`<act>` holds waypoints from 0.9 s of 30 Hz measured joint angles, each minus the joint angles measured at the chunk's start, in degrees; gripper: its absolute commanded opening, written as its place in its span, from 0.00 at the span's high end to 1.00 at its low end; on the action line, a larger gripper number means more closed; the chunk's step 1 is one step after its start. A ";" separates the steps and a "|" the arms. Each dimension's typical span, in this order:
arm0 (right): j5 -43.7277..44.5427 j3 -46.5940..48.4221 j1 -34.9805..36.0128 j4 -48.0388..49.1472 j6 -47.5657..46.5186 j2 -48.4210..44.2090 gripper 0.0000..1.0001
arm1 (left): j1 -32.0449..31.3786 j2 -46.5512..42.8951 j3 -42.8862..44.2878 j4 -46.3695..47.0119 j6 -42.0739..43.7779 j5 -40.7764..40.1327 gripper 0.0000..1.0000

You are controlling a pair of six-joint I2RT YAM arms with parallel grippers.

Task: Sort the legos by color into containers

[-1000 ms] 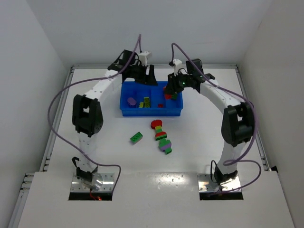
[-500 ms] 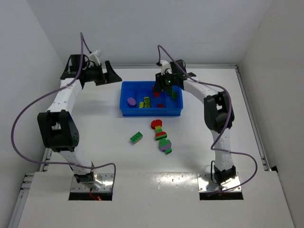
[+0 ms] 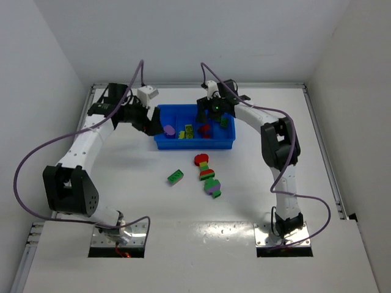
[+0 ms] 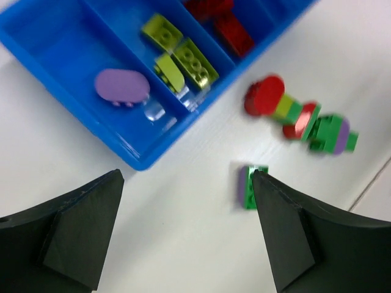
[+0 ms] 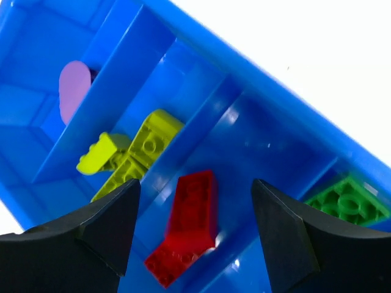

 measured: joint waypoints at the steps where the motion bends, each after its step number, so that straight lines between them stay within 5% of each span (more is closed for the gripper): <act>1: 0.15 -0.70 0.00 -0.13 -0.02 -0.59 0.26 | -1.18 -0.33 -0.81 -1.27 2.45 -0.63 0.09; 6: 1.16 -5.22 -0.35 -1.46 0.02 -7.93 0.26 | -11.28 -3.13 -7.96 -5.66 11.06 -6.27 0.14; 13: 4.09 -16.98 -2.84 -1.25 -5.16 -31.82 0.26 | -24.39 -4.00 -14.08 -7.67 13.38 -14.64 0.19; 18: 5.77 -28.20 -7.06 -1.62 -8.07 -44.44 0.26 | -29.90 -1.03 -14.21 -6.40 11.10 -20.02 0.19; 27: 6.29 -36.37 -11.56 -5.75 -8.90 -49.79 0.26 | -33.68 9.25 -14.25 -3.76 5.62 -26.99 0.19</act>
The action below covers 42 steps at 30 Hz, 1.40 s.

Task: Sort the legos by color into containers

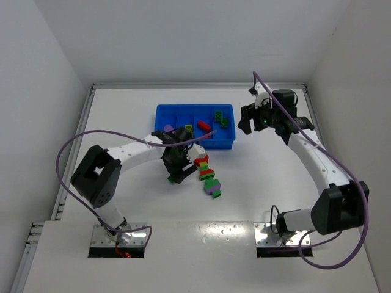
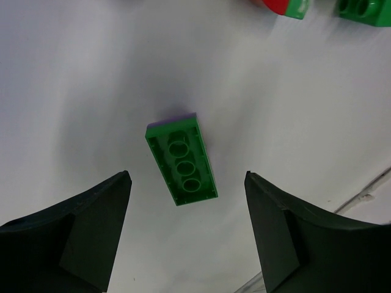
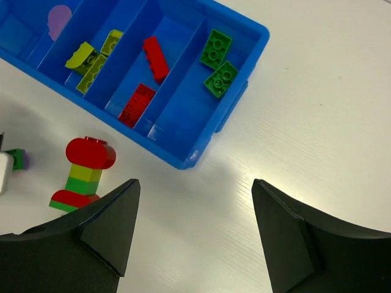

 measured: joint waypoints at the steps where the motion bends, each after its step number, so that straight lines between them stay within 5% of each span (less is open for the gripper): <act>1: -0.07 -0.07 -0.35 -0.20 -0.04 -0.52 0.26 | -0.04 0.76 0.00 0.04 -0.46 -0.48 0.19; 5: -0.74 -0.39 -1.97 -0.26 -0.28 -2.38 0.26 | -0.26 2.54 0.07 0.20 -2.10 -1.92 0.26; 9: -1.40 -0.79 -3.17 -0.31 -0.42 -2.95 0.26 | -0.26 3.56 0.07 0.33 -3.13 -2.60 0.50; 17: -2.91 -1.81 -3.89 -0.33 -0.44 -3.04 0.30 | -0.26 3.63 0.07 0.79 -3.32 -2.86 0.66; 24: -4.76 -1.81 -3.91 -0.31 -0.39 -3.04 0.28 | 1.27 3.02 0.35 0.42 -1.84 1.46 0.95; 33: -26.80 -5.46 -4.79 2.80 5.66 -2.29 0.22 | 17.00 -7.17 7.82 -1.51 0.59 34.67 0.99; 42: -47.32 -9.97 -3.34 16.15 20.92 4.09 0.20 | 25.35 2.40 12.55 -4.09 -4.55 64.96 0.97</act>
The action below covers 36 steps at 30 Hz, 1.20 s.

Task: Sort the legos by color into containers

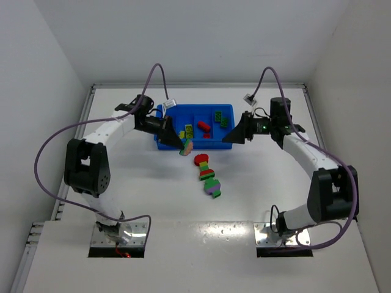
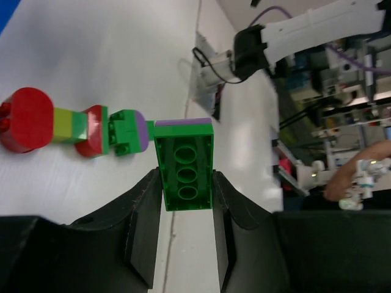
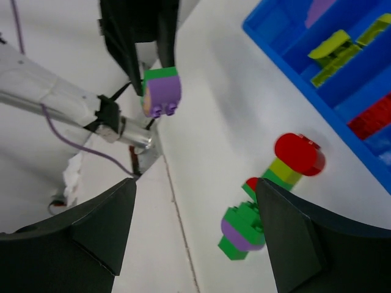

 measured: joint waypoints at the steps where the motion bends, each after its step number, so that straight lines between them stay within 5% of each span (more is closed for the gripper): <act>1: -1.07 0.07 0.55 1.33 1.36 0.66 0.20 | 0.26 1.22 0.46 -0.35 -0.57 1.90 0.97; 12: -4.72 2.54 11.08 9.88 10.01 9.38 0.19 | 0.28 3.32 5.31 -1.29 -2.69 8.66 0.97; 31: -4.92 16.22 18.14 13.60 12.92 19.34 0.19 | 0.31 3.37 5.31 -1.51 -2.62 9.07 0.97; 36: -5.40 16.59 19.87 12.11 10.58 19.39 0.72 | 0.57 3.37 5.31 -1.51 -2.62 9.07 0.97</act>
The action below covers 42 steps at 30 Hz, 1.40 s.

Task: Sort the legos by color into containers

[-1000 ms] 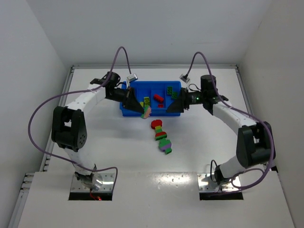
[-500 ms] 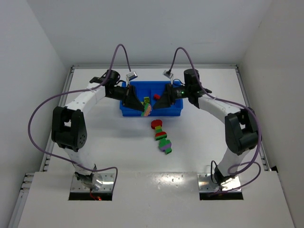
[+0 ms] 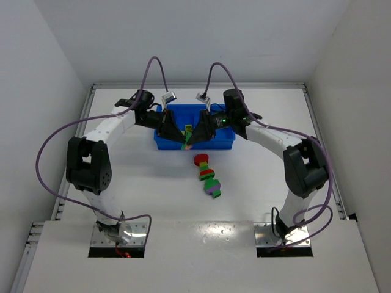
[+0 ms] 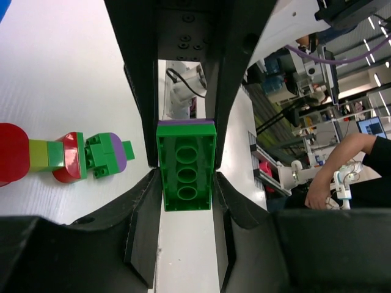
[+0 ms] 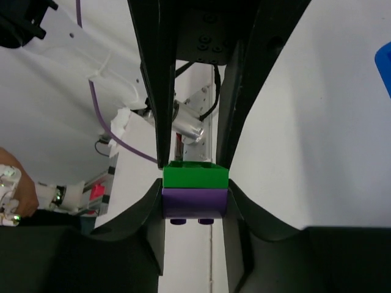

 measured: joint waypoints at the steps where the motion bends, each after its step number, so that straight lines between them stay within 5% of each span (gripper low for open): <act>1: -0.13 0.04 0.09 -0.35 0.28 0.00 0.77 | 0.11 0.00 0.00 -0.04 0.48 0.00 0.97; 6: 0.70 0.04 -0.15 -1.49 -1.38 0.00 0.98 | 1.05 0.02 0.00 0.11 1.51 -0.07 0.97; 14: 0.96 -5.01 -6.95 -12.04 -10.43 -5.33 1.00 | 10.21 0.02 0.13 -0.37 1.46 -1.64 0.97; 18: 2.80 -6.14 -10.88 -15.85 -14.29 -8.37 1.00 | 12.07 -0.11 0.50 0.31 1.14 -8.52 0.97; 26: 11.04 -3.89 -9.86 -17.88 -18.01 -8.63 1.00 | 13.20 -8.68 -7.21 17.49 -11.23 -23.06 0.97; 42: 26.40 48.22 0.35 -14.16 -10.08 36.81 1.00 | 26.71 -26.29 -17.33 24.98 -18.12 -27.04 0.97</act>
